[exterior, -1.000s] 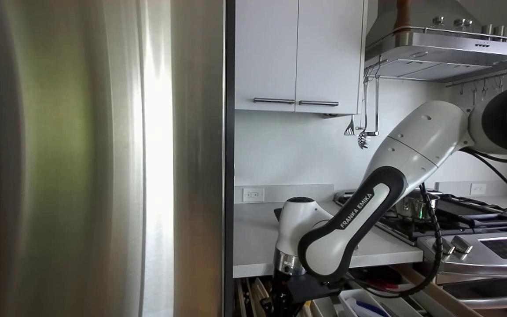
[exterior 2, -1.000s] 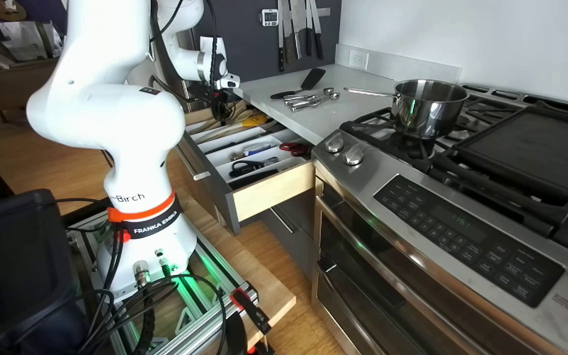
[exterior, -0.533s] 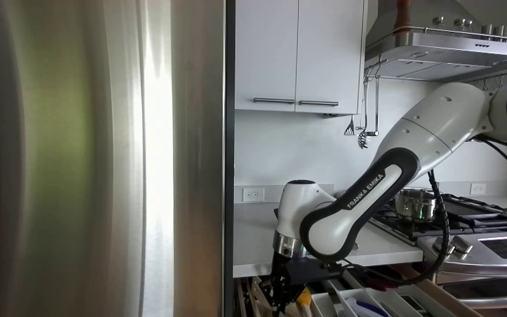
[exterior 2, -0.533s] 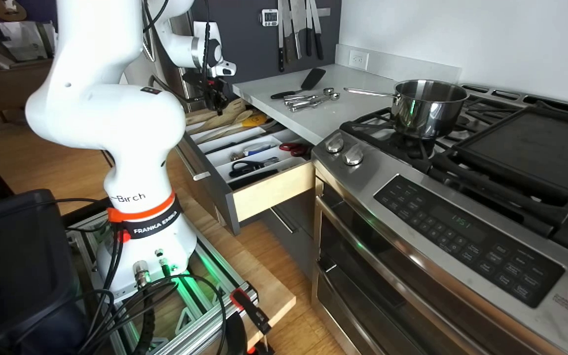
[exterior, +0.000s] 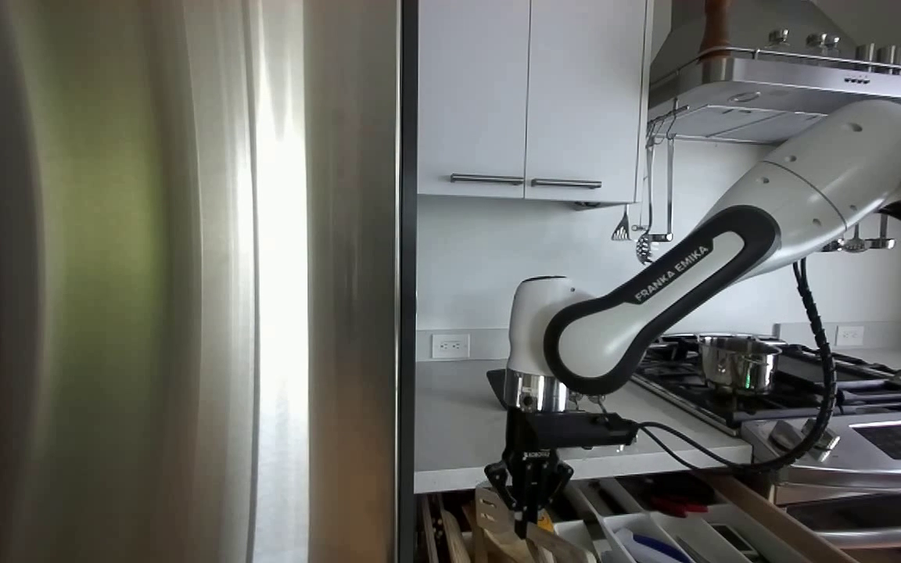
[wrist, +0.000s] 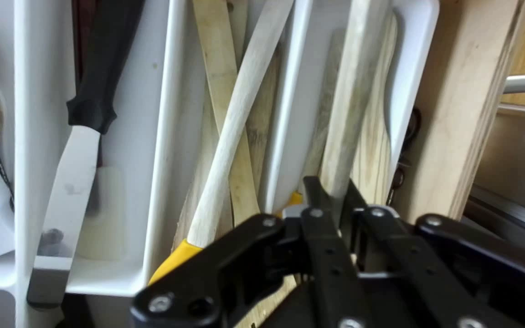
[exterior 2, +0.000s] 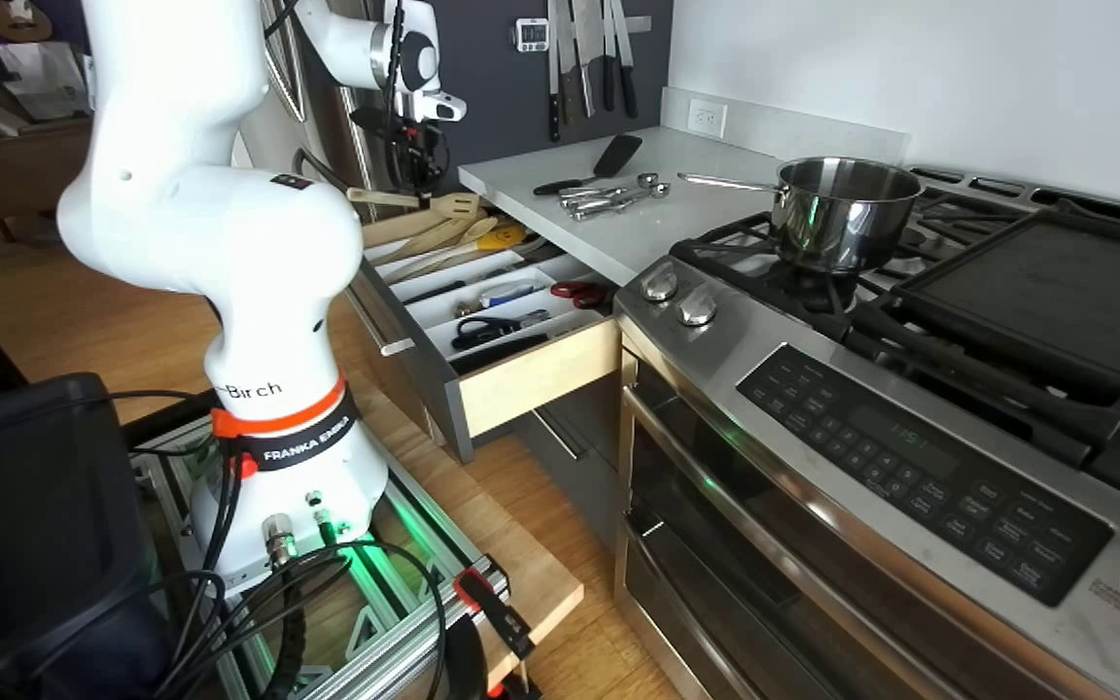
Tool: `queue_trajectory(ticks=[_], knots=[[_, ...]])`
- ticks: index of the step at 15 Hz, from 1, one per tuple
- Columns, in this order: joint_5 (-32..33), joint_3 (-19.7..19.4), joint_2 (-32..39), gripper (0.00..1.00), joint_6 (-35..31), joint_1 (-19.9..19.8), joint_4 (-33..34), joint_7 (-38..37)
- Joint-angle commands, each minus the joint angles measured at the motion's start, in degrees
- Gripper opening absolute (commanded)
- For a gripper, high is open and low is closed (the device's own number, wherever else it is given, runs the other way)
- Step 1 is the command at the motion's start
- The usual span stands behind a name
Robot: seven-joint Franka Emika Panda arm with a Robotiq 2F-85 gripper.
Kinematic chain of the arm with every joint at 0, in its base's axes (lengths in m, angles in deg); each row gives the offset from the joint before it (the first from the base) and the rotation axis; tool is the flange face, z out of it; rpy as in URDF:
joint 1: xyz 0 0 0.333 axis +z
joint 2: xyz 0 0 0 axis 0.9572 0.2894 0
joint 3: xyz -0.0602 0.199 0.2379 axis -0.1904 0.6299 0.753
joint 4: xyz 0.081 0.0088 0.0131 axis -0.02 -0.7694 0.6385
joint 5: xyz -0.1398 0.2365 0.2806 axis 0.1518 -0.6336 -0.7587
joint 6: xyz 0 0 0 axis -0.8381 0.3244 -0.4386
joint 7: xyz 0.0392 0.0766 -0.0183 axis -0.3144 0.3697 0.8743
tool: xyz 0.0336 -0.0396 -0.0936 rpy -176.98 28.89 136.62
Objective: Pick up one wooden spoon from the tray in the open drawer and put it on the kitchen counter
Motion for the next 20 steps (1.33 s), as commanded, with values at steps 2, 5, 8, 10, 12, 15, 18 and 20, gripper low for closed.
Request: queue_trajectory(ticks=[2,5,8,10,12,15,18,20], knots=[[-11.17,5.92,-9.78,0.03,3.75,-6.57,-6.32,9.32],[-20.87,8.07,-15.03,0.03,11.45,-8.78,-7.82,16.88],[-19.32,7.61,-22.51,0.03,11.56,-9.71,-10.81,13.42],[-18.89,7.28,-28.33,0.03,8.8,-10.93,-13.22,12.15],[-18.16,6.8,-33.27,0.03,8.11,-12.72,-14.62,10.84],[-17.86,5.35,-40.24,0.03,6.48,-16.36,-17.12,10.03],[-18.91,1.91,-46.5,0.03,5.61,-20.59,-20.02,10.32],[-19.27,-0.75,-48.86,0.03,3.72,-23.61,-21.84,11.0]])
